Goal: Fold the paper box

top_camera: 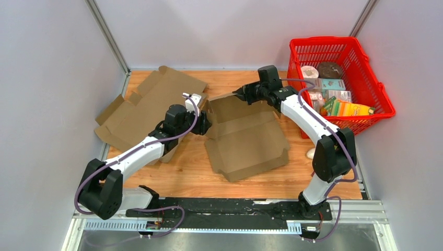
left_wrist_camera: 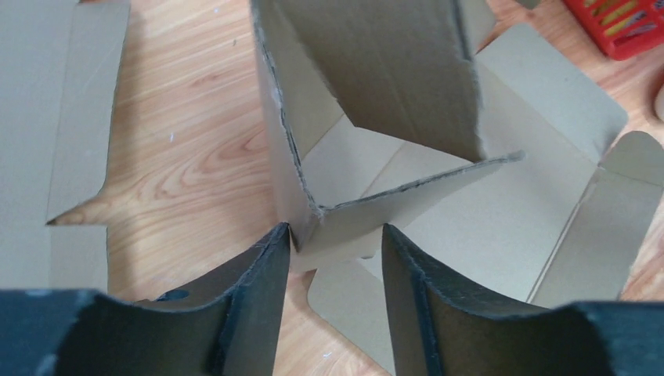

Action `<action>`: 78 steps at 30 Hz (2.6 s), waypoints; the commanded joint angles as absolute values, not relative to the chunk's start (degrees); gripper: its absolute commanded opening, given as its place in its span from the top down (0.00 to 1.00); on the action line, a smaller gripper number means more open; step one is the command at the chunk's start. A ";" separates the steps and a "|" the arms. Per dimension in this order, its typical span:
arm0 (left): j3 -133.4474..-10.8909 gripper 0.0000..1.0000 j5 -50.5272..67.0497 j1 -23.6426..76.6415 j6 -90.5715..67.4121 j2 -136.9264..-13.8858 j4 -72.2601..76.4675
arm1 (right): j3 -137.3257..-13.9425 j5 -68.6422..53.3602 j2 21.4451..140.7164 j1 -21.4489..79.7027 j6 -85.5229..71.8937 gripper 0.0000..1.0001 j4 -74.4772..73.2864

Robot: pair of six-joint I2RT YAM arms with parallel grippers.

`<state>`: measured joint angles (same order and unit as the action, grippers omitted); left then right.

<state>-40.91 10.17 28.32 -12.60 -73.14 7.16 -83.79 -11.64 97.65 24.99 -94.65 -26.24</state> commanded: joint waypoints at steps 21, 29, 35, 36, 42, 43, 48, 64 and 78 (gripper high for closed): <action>-28.83 0.42 10.46 30.67 -19.51 -73.30 27.60 | -70.67 -6.16 93.87 27.86 -76.83 0.89 -4.58; -27.07 0.47 7.39 31.02 -19.25 -71.37 30.59 | -67.16 -3.08 91.06 29.44 -72.42 0.93 -5.36; -27.34 0.55 4.14 33.13 -20.65 -72.69 34.18 | -62.41 -0.09 88.33 33.04 -75.05 0.94 -0.53; -27.25 0.58 1.69 33.83 -20.83 -72.77 34.62 | -61.27 2.17 88.07 34.18 -76.28 0.94 1.13; -26.72 0.64 -9.99 40.07 -21.00 -72.77 36.91 | -58.28 5.27 87.02 36.39 -81.03 0.96 0.98; -26.46 0.64 -11.15 40.60 -21.27 -72.60 37.70 | -57.84 5.62 86.75 36.39 -81.99 0.96 0.79; -24.96 0.44 -16.69 42.10 -23.46 -71.63 39.20 | -57.30 6.33 84.56 34.72 -82.09 0.96 -1.39; -18.99 0.41 -16.97 43.33 -24.96 -68.48 43.86 | -52.03 2.10 82.18 30.67 -74.80 0.90 -1.32; -23.37 0.37 -10.37 44.99 -23.03 -72.68 44.47 | -52.73 0.88 79.71 28.92 -69.96 0.61 -1.76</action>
<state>-18.52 -13.54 43.48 -24.14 -69.91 40.69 -52.07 0.93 80.03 29.10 -73.43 0.12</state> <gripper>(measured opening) 0.624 0.373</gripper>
